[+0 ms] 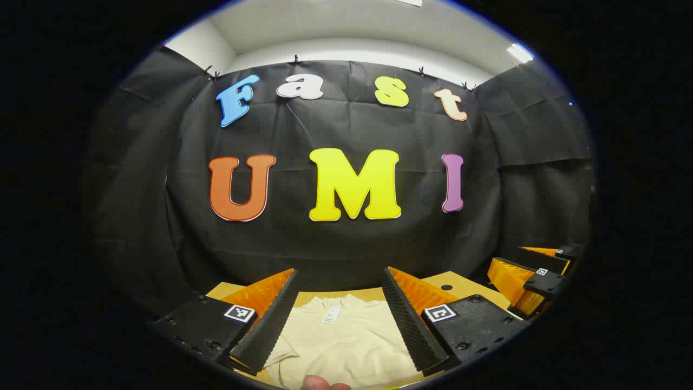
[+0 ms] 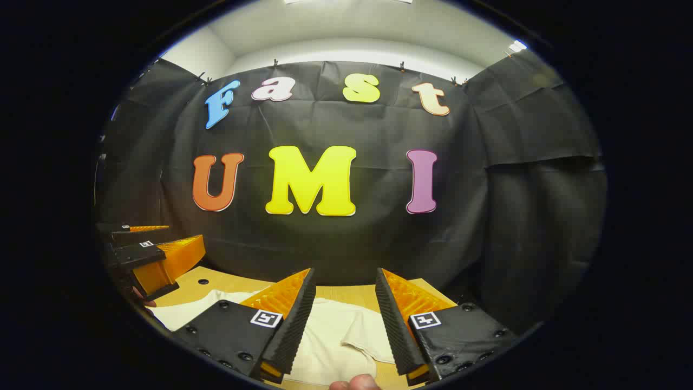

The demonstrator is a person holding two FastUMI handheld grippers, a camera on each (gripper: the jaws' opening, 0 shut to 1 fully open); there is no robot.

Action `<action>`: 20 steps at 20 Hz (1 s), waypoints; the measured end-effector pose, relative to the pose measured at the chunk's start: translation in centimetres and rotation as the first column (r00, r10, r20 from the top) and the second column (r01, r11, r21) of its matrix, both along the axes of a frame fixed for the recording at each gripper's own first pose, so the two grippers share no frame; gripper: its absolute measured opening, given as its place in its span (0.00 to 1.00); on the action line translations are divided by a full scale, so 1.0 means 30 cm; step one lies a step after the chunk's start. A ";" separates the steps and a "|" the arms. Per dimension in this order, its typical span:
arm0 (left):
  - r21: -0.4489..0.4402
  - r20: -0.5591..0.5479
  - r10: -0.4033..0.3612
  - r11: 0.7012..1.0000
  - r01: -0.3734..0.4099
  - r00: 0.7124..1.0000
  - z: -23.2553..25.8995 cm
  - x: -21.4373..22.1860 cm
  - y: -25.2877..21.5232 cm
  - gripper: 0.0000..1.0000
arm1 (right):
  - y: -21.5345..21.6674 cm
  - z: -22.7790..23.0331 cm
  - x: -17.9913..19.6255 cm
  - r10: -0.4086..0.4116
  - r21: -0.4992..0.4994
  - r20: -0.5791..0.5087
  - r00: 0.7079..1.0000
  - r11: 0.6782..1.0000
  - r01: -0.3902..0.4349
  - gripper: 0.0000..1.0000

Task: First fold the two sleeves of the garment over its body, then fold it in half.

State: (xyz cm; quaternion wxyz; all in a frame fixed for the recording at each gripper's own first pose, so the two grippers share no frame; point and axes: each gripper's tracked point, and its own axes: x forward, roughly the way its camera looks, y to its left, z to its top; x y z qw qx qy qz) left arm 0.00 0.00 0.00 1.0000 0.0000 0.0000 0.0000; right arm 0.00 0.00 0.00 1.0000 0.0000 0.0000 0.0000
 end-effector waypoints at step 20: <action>0.014 -0.008 0.052 0.999 -0.052 0.999 -0.025 0.026 -0.022 0.98 | -0.073 -0.010 0.057 0.040 0.008 -0.012 0.999 0.999 -0.040 0.71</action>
